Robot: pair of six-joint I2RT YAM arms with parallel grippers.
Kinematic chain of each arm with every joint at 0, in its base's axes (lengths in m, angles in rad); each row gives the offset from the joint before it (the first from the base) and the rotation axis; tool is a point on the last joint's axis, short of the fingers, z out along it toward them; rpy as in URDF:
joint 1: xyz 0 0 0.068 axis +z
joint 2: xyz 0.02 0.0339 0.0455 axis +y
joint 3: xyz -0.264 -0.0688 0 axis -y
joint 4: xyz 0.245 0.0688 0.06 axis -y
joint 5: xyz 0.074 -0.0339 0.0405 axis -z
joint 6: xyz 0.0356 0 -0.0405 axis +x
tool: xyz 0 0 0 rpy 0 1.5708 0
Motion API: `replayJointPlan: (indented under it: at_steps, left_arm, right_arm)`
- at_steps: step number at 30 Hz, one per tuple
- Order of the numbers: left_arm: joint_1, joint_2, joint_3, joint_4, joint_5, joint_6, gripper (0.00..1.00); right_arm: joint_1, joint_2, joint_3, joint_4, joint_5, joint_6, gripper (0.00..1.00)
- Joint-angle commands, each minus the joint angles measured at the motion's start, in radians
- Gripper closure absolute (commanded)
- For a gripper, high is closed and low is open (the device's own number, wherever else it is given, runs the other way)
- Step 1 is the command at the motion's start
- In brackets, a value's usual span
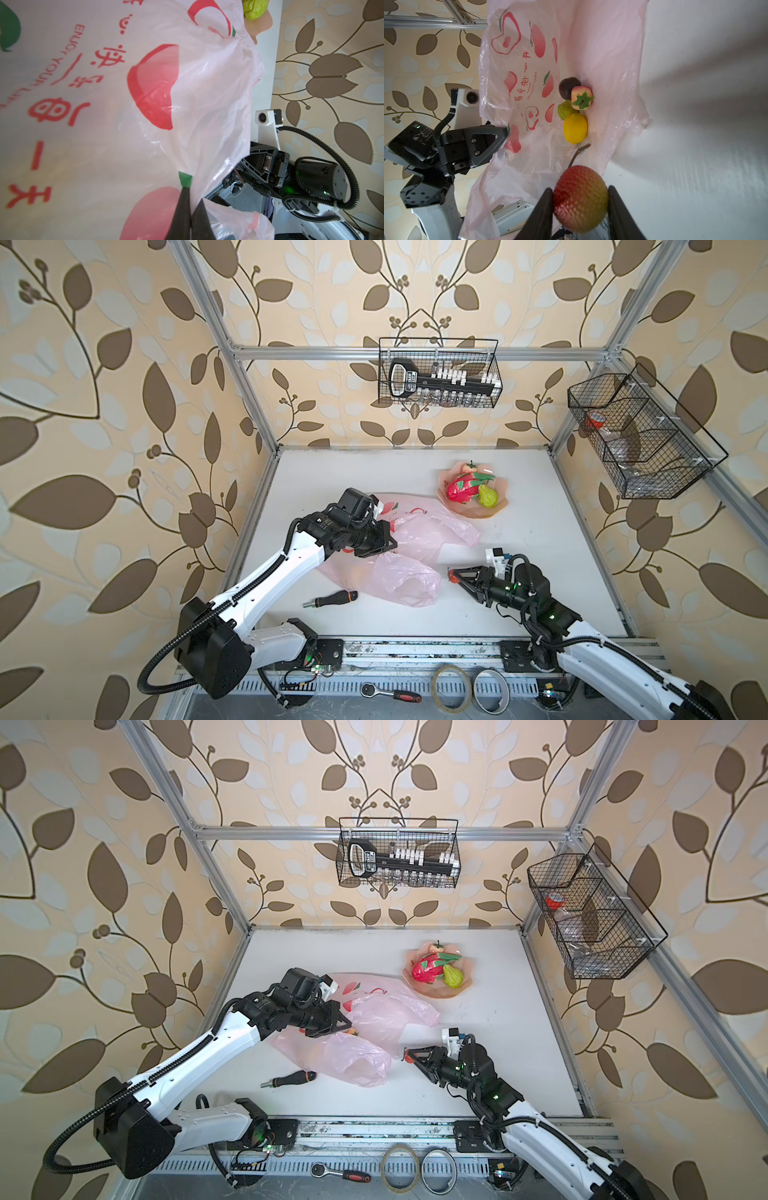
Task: Place the fruits into the plastic bag
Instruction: 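Lower the lychee into the bag mouth held open by the left gripper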
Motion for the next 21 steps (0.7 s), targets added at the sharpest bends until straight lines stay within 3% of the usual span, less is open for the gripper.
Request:
replayJointPlan:
  at_steps: [1, 21]
  left_arm:
    - [-0.004, -0.028, 0.032, 0.002, 0.026, 0.010, 1.00]
    - [-0.007, -0.023, 0.037, 0.024, 0.044, 0.007, 1.00]
  right_arm:
    - [0.024, 0.075, -0.004, 0.182, 0.055, 0.051, 0.81]
    - [0.072, 0.550, 0.131, 0.533, 0.026, 0.062, 0.82]
